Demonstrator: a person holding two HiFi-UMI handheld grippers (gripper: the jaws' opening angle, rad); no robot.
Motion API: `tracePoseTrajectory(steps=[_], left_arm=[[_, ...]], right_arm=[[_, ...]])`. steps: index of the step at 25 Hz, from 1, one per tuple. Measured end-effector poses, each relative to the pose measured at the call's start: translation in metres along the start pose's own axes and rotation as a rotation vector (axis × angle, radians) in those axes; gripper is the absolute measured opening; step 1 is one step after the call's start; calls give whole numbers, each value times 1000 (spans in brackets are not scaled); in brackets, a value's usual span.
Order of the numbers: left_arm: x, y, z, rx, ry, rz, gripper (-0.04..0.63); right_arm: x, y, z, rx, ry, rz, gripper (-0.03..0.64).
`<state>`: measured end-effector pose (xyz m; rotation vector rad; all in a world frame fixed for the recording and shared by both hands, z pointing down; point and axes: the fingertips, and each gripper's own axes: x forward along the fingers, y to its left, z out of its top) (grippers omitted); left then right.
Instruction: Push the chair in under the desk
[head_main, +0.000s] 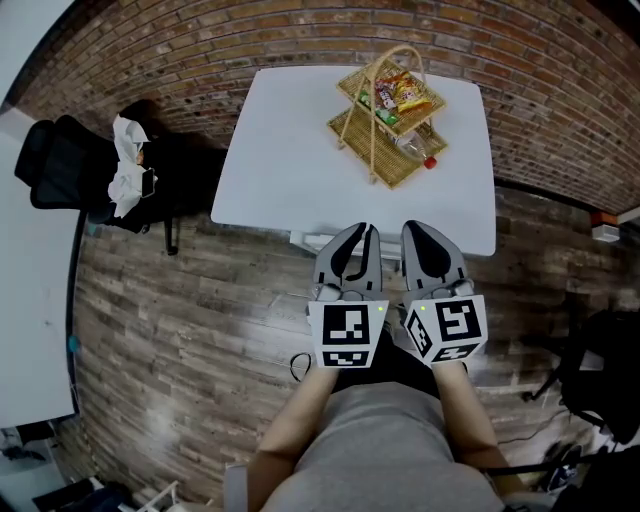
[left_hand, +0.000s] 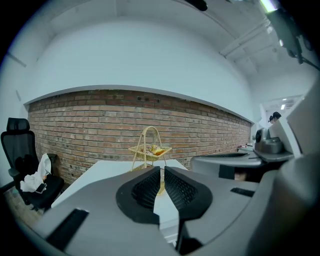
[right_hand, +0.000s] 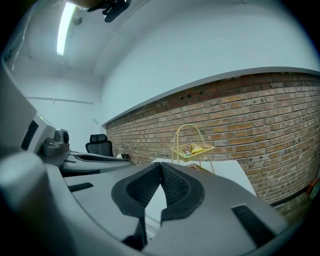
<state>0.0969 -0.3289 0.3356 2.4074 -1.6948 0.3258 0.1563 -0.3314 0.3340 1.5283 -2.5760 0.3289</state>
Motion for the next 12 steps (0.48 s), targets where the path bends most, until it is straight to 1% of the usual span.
tracePoseTrajectory(steps=[5, 12], left_arm=[[1, 1, -2, 16, 16, -4, 37], [4, 0, -1, 19, 8, -5, 37]], right_arm=[[2, 1, -2, -3, 13, -3, 17], [3, -3, 0, 2, 6, -18, 17]])
